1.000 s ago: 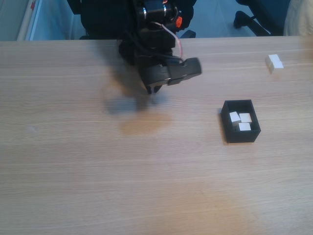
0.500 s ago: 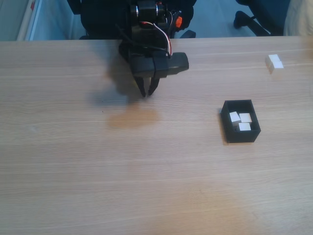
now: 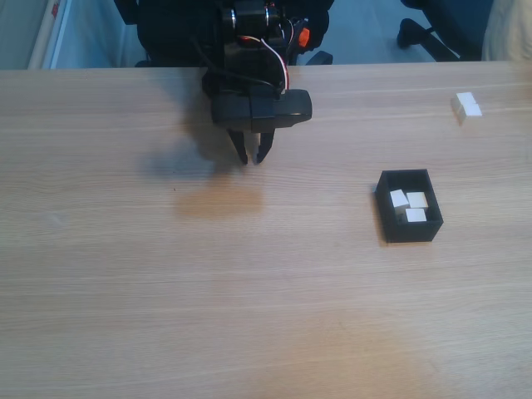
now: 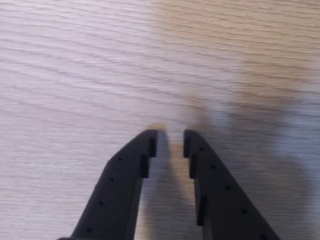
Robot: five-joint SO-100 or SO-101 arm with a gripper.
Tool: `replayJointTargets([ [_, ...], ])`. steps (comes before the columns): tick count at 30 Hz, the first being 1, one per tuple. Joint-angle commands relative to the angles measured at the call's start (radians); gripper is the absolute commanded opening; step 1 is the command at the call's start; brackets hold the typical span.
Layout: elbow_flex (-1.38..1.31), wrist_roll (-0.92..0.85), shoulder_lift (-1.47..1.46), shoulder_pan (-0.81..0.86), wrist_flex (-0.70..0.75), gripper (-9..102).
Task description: Pick blocks and place them in the box.
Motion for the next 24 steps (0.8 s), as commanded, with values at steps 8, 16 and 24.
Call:
replayJointTargets([
  [8,0.063,0.005,0.029,-0.006,0.078,5],
  [16,0.063,0.005,0.029,-0.006,0.078,6],
  [24,0.063,0.005,0.029,-0.006,0.078,6],
])
